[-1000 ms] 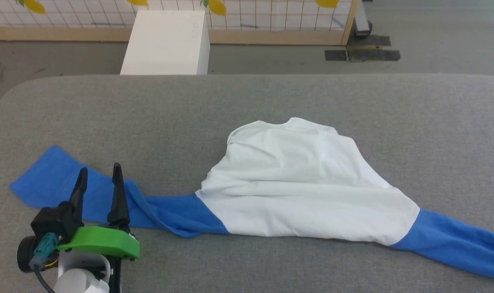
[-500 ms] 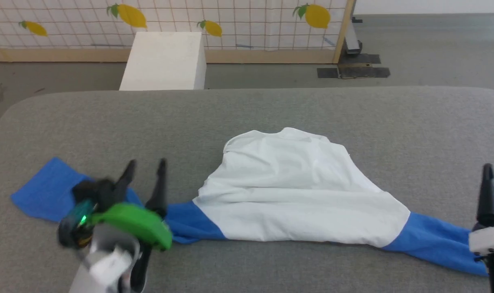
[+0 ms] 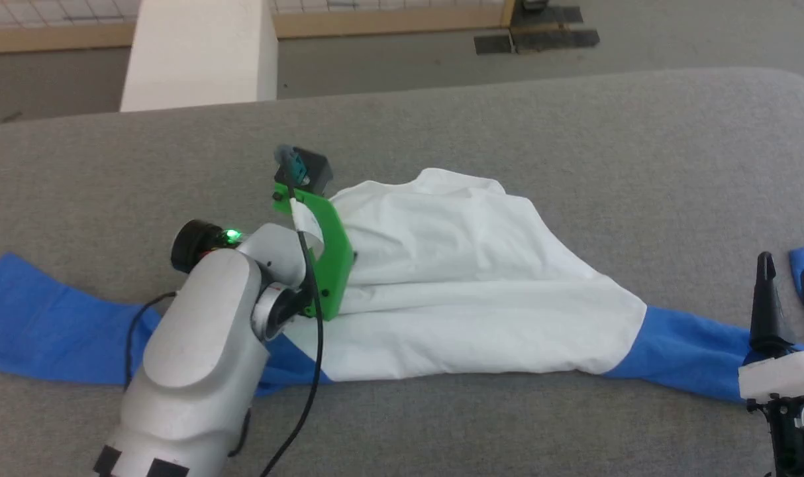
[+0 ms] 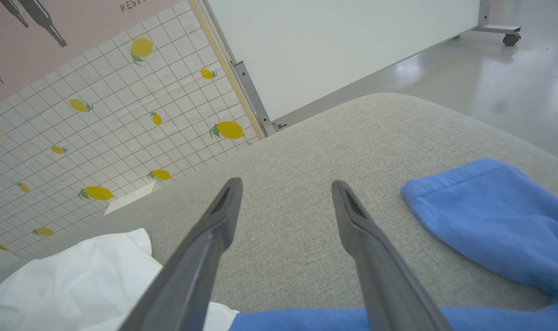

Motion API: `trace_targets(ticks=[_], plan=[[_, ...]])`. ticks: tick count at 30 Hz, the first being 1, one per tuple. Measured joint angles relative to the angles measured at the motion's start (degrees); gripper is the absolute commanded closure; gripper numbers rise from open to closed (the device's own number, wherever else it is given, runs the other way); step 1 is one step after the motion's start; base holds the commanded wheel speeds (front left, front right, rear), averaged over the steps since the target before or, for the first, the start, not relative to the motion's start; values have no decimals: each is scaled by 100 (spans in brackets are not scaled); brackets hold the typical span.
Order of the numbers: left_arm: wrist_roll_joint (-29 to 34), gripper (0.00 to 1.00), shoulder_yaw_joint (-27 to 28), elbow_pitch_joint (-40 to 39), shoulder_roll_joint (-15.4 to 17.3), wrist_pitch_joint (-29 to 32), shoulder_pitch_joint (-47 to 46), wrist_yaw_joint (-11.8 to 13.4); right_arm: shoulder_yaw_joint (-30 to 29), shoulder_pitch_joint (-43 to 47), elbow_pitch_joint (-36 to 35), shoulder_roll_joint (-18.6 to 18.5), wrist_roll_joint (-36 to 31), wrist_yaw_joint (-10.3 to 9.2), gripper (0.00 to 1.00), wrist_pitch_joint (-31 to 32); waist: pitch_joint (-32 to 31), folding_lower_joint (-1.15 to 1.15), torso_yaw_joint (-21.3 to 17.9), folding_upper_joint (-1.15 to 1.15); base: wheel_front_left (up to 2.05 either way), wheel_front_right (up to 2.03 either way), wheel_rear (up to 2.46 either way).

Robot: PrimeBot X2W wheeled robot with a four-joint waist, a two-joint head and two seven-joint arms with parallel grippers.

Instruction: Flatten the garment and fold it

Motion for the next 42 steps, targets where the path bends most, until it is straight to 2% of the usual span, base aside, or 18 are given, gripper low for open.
trace_targets(ticks=[4, 7, 8, 9, 11, 13, 16, 19, 22, 26, 30, 31, 32, 34, 37, 42], plan=[[226, 0, -242, 475, 311, 235, -89, -49, 76, -71, 64, 0, 29, 0, 0, -138, 254, 0, -165, 0, 0, 0, 0], [164, 0, -288, 641, 398, 303, -103, -70, 76, -88, 127, -1, 38, 0, 0, -205, 416, 0, -272, 0, 0, 0, 0], [138, 67, -281, 660, 424, 301, -131, -73, 79, -97, 144, 0, 45, 0, 0, -214, 456, 0, -299, 0, 0, 0, 0], [74, 100, -248, 670, 445, 290, -152, -89, 80, -106, 165, -1, 45, 0, 0, -236, 500, 0, -330, 0, 0, 0, 0], [-46, 100, -123, 689, 479, 113, -188, -103, 85, -123, 202, -1, 45, 0, 0, -257, 573, 0, -379, 0, 0, 0, 0], [-93, 100, 33, 732, 497, -167, -246, -11, 83, -126, 232, -1, 45, 0, 0, -294, 627, 0, -406, 0, 0, 0, 0], [-67, 100, 270, 801, 547, -703, -445, 264, 112, -136, 252, -2, 45, 0, 0, -313, 693, 0, -430, 0, 0, 0, 0], [126, 100, 622, 922, 754, -1533, -1018, 638, 163, -174, 270, 0, 45, 0, 0, -328, 812, 1, -455, 0, 0, 0, 0], [230, 100, 775, 954, 859, -2008, -1499, 795, 183, -222, 260, -1, 46, 0, 0, -339, 919, 1, -497, 0, 0, 0, 0], [320, 100, 824, 1125, 1013, -2459, -1945, 829, 199, -256, 225, -1, 48, 0, 0, -350, 1090, 1, -572, 0, 0, 0, 0], [327, 100, 911, 1440, 1015, -2865, -2029, 857, 220, -266, 223, -2, 52, 0, 0, -378, 1258, 1, -633, 0, 0, 0, 0], [322, 15, 910, 1523, 1011, -2906, -2028, 843, 235, -271, 225, -3, 53, 0, 0, -388, 1284, 1, -640, 0, 0, 0, 0], [270, 0, 947, 1615, 979, -2993, -2023, 839, 250, -276, 229, -3, 53, 0, 0, -398, 1308, 1, -643, 0, 0, 0, 0], [171, 0, 991, 1722, 923, -3203, -2014, 795, 269, -279, 237, -1, 51, 0, 0, -398, 1318, 1, -621, 0, 0, 0, 0], [-77, 0, 1203, 1723, 845, -3741, -1996, 600, 276, -280, 237, -1, 41, 0, 0, -389, 1272, 1, -559, 0, 0, 0, 0], [-296, 0, 1485, 1257, 878, -5056, -1556, 282, 244, -281, 225, -3, -8, 0, 0, -192, 1044, 1, -424, 0, 0, 0, 0]])
